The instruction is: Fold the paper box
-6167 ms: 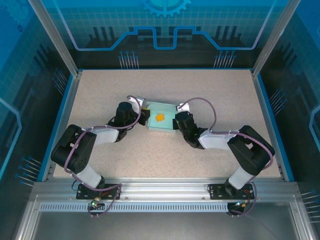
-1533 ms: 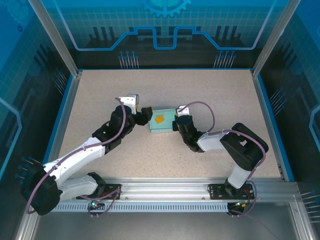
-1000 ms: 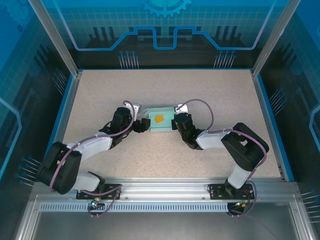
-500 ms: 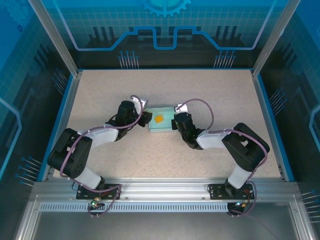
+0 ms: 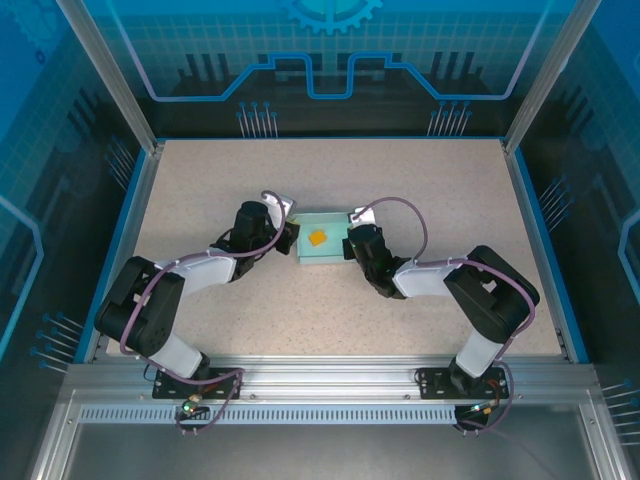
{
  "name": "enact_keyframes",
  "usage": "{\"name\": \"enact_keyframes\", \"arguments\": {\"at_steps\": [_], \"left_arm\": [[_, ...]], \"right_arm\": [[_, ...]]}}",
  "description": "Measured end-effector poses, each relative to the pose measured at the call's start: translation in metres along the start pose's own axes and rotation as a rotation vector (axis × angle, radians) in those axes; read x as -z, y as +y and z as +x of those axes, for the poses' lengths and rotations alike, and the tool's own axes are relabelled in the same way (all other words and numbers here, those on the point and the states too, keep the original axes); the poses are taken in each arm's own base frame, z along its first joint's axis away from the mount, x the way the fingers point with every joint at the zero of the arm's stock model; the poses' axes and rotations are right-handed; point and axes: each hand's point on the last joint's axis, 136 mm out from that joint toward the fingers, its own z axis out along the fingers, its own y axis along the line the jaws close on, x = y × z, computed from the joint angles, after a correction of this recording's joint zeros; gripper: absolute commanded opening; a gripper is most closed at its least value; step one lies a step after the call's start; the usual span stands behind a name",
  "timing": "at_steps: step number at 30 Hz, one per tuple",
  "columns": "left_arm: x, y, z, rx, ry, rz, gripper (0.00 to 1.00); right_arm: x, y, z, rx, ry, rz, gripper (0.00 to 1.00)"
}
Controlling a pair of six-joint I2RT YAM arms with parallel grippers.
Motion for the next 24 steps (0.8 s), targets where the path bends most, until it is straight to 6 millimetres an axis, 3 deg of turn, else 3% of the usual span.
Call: {"name": "enact_keyframes", "arguments": {"at_steps": [6,13,24], "left_arm": [[0.001,0.000,-0.002,-0.007,-0.005,-0.003,0.01],[0.001,0.001,-0.002,-0.007,-0.006,-0.005,0.00],[0.001,-0.002,-0.003,-0.010,-0.008,0.014,0.00]], "right_arm": [[0.000,0.001,-0.002,-0.001,0.000,-0.004,0.00],[0.001,0.001,-0.002,0.004,0.008,-0.002,0.07],[0.013,-0.013,-0.008,0.049,0.042,0.009,0.37]]}}
